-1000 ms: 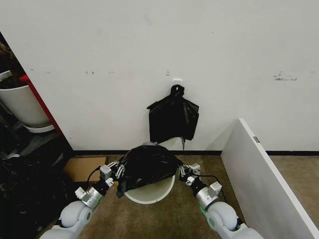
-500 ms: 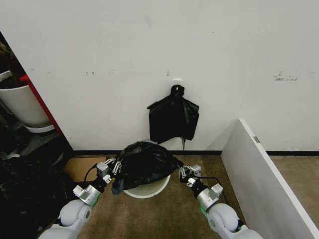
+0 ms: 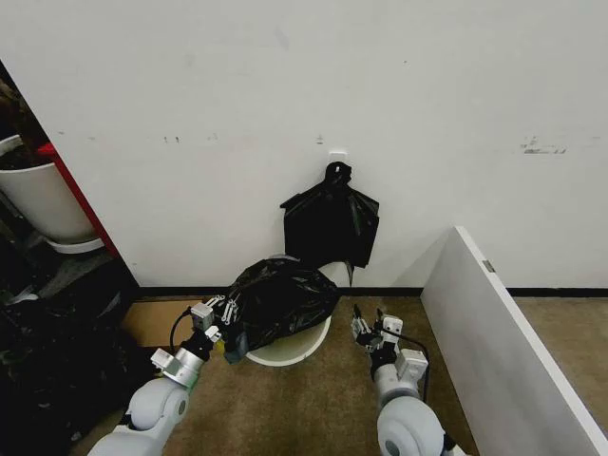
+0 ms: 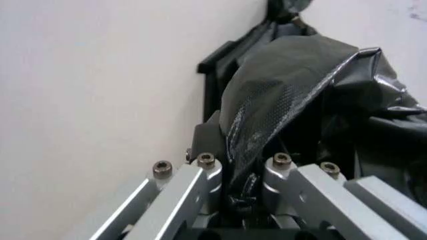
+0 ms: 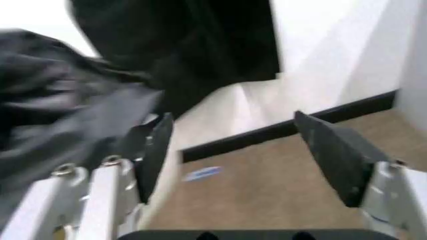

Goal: Place the garbage bag over the trash bin.

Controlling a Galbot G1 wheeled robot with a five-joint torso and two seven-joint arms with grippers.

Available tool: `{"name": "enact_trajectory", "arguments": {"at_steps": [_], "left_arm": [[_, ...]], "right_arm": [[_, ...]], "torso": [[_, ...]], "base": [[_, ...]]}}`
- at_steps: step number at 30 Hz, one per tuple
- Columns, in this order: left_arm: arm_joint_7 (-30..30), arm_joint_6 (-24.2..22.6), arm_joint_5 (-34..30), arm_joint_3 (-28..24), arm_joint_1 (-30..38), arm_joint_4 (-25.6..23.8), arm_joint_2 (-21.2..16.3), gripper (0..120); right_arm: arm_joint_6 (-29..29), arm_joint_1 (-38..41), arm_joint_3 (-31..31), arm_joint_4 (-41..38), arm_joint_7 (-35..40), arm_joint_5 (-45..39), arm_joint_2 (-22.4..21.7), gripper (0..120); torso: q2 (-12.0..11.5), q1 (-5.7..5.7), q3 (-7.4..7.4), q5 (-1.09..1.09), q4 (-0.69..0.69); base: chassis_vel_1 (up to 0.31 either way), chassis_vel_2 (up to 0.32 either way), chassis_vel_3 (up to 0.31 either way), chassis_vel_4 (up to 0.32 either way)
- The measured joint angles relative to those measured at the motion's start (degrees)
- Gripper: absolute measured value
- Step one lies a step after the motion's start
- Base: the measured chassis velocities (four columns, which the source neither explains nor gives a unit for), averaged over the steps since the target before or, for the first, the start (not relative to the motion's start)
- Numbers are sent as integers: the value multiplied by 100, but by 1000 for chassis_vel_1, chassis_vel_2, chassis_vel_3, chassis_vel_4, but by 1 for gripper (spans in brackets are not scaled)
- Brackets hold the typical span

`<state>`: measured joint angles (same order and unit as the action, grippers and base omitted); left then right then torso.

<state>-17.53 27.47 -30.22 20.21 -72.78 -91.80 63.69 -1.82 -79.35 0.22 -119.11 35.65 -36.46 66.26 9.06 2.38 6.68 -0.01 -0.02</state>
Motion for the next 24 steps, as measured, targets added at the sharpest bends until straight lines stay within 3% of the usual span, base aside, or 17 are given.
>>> {"name": "enact_trajectory", "arguments": {"at_steps": [7,11,15,24], "left_arm": [[264,-89,-266,-56,17,-173,105,4],[262,-89,-269,-69,4,-224,140,4],[255,-91,-267,-83,-38,-339,170,4],[236,-98,-175,-134,-135,-483,265,4]], "right_arm": [[-10,-568,-320,-772,-1694,-818,-172,98],[-85,-526,-630,-608,-2552,-743,-200,100],[-45,-282,-1005,-292,-2682,-583,-120,100],[-57,153,-1181,-17,-2408,-795,-32,99]], "torso": [[1,-1,-1,-1,-1],[1,-1,0,0,0],[1,-1,0,1,0],[1,0,0,0,1]], "base": [[0,0,0,0],[0,0,0,0],[0,0,0,0],[0,0,0,0]]}}
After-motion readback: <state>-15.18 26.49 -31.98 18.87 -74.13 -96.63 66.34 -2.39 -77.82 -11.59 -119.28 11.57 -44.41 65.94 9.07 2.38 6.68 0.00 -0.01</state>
